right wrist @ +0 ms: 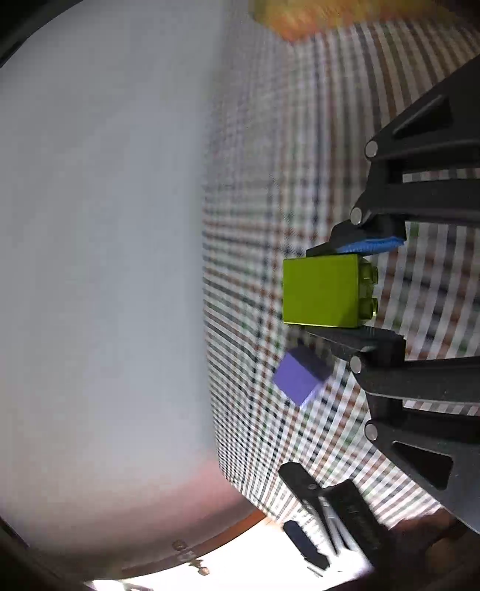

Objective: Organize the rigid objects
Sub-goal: 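Grasp the purple block with the left tool while the right tool lifts the green block, then lift the purple block with the left tool while the right tool carries the green block toward the tray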

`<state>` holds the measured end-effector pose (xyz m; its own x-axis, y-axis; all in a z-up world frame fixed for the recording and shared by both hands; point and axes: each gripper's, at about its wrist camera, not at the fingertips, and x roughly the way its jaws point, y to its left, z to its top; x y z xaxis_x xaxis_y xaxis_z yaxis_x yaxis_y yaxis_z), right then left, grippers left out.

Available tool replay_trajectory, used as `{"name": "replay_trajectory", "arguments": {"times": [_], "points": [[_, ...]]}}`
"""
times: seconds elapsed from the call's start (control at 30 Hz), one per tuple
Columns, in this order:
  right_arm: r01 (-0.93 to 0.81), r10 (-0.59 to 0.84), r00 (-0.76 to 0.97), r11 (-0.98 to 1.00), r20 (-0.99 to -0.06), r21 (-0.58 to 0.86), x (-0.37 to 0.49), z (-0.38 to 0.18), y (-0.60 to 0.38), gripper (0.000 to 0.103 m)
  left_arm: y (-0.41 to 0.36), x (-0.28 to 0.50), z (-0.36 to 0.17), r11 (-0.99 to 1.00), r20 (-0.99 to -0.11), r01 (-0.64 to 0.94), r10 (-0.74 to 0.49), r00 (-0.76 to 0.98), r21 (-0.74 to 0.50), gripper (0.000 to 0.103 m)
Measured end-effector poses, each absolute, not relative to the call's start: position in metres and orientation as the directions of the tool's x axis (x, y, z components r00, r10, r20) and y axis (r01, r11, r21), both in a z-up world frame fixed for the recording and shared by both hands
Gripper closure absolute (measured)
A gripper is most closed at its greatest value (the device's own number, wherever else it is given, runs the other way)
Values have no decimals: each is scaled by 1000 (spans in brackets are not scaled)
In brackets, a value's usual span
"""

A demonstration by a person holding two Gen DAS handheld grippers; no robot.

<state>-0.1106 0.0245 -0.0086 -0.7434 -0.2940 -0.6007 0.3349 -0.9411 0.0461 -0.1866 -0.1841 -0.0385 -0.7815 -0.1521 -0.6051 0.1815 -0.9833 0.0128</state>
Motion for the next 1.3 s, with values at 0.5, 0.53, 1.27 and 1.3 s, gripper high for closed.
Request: {"name": "replay_trajectory", "arguments": {"times": [0.5,0.53,1.27,1.3], "points": [[180,-223,-794,-975,-565,131,-115,-8,86,69,-119,-253,-57,-996,-734,-34,-33,-678,77,10],[178,-226,-790,-974,-570,140,-117,-10,88,69,-118,-255,-59,-997,-740,-38,-29,-672,72,12],[162,-219,-801,-975,-557,150,-131,-18,85,69,-161,-195,-34,-998,-689,30,16,-725,-55,64],[158,-213,-811,-976,-545,147,-128,-18,87,69,-165,-186,-31,-996,-669,37,29,-742,-83,64]]}}
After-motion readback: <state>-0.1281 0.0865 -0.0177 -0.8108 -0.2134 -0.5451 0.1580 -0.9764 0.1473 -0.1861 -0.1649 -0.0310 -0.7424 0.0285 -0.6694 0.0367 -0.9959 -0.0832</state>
